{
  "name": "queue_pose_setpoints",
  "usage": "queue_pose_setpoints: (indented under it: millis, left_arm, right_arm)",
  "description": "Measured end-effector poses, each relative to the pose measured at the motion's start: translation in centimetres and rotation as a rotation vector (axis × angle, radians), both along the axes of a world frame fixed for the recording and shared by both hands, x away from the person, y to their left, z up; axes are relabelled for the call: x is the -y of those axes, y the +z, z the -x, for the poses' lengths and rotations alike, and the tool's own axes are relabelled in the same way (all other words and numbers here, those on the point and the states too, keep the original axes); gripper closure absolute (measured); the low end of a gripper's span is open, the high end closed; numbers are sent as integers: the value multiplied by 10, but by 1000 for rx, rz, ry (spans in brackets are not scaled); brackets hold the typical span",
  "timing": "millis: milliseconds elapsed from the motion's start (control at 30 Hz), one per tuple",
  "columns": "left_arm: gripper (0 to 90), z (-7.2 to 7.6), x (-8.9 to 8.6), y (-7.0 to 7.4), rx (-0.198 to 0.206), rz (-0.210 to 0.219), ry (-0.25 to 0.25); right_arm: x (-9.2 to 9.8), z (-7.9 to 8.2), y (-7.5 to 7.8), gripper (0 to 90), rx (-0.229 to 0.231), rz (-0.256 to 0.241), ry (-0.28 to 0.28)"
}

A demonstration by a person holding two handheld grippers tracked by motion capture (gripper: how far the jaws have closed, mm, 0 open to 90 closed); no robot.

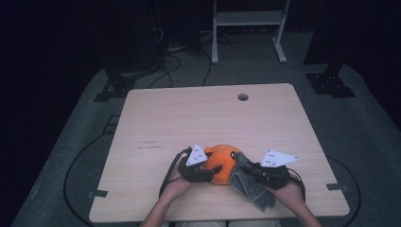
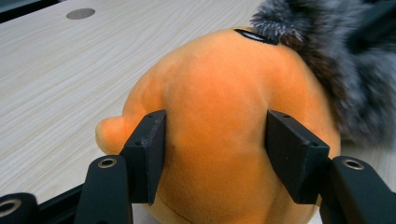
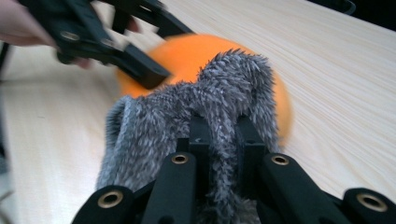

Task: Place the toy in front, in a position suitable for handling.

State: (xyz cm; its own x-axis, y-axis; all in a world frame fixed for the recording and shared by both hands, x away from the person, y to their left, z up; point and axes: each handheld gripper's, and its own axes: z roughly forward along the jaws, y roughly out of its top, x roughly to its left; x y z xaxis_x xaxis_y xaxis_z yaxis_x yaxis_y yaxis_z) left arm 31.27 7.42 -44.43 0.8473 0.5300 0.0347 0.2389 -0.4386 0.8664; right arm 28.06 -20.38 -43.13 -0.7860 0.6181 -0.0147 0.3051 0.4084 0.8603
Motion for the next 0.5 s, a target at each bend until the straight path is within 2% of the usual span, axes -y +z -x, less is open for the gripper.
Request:
queue_pose_setpoints:
  millis: [100, 167, 300, 433, 500]
  left_arm:
    - [401, 0, 0, 0, 1, -4, -3]
    - [401, 0, 0, 0, 1, -4, -2]
    - [400, 0, 0, 0, -2, -1, -1]
    - [399, 0, 0, 0, -4, -2, 0]
    - [398, 0, 0, 0, -4, -2, 1]
  right_arm:
    - [9, -4, -4, 799, -18, 16, -45]
    - [12, -4, -5, 799, -21, 24, -49]
    - [9, 0, -2, 799, -13, 5, -26]
    - [-1, 6, 3, 799, 11, -11, 28]
    - [-5, 8, 3, 798, 20, -1, 37]
